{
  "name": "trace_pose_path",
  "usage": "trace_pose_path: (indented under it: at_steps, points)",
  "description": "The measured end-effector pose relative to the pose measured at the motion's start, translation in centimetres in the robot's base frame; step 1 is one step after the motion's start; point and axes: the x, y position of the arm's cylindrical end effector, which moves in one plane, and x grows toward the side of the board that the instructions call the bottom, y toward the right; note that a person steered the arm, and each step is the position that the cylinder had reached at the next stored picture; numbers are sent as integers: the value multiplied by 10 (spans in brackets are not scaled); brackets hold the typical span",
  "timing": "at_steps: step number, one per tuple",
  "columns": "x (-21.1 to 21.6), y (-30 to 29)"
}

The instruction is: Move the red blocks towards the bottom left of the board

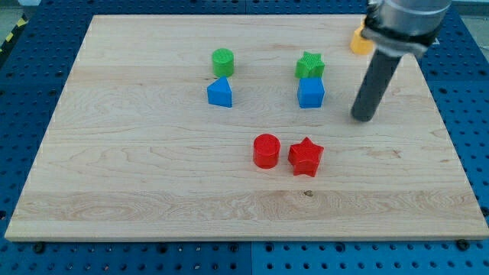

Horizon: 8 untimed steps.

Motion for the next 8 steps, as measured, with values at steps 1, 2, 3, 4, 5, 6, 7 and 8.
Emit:
trace_pose_path:
  at_steps: [1, 2, 3, 4, 5, 6, 7, 8]
  points:
    - [9, -62]
    - [9, -24]
    - [26, 1]
    - [56, -25]
    - [79, -50]
    - [79, -51]
    - [76, -59]
    - [72, -76]
